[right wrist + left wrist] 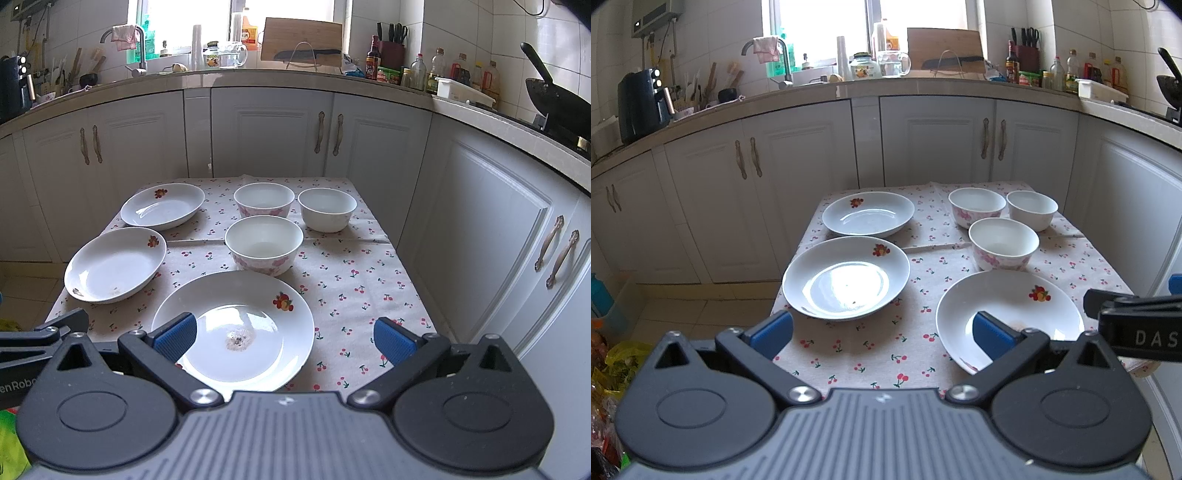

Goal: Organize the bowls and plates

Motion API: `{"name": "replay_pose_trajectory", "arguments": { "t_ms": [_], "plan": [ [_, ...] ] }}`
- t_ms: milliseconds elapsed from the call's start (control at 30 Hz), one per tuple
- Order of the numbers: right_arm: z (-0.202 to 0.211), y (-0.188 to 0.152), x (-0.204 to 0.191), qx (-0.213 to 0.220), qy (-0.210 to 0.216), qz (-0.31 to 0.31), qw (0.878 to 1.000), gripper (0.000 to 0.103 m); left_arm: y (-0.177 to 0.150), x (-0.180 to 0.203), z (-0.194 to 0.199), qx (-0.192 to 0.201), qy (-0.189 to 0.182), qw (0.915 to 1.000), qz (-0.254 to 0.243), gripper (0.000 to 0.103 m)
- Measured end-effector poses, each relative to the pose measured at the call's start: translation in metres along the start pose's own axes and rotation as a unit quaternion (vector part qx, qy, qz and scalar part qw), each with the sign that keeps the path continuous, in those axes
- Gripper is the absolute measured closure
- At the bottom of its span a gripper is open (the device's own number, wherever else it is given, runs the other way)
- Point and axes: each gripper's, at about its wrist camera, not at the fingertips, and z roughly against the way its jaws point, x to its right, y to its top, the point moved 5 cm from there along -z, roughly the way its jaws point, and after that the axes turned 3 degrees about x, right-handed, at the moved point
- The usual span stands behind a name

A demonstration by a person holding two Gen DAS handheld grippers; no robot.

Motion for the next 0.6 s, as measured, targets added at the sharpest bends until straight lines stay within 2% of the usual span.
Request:
{"name": "replay_pose_trajectory", "arguments": {
  "t_ms": [333, 600],
  "plan": [
    [-0.007, 0.005, -0.002, 0.000, -0.001, 0.007, 1.000, 0.000, 0.002, 0.000, -0.009, 0.003, -0.007, 1.0000, -0.002, 0.001],
    [-0.019, 0.018, -0.006, 0.012, 0.020, 0.023, 0.999, 0.000, 0.012, -0.007, -0.018, 0.052, -0.004, 0.9987, 0.000, 0.001]
  ]
}}
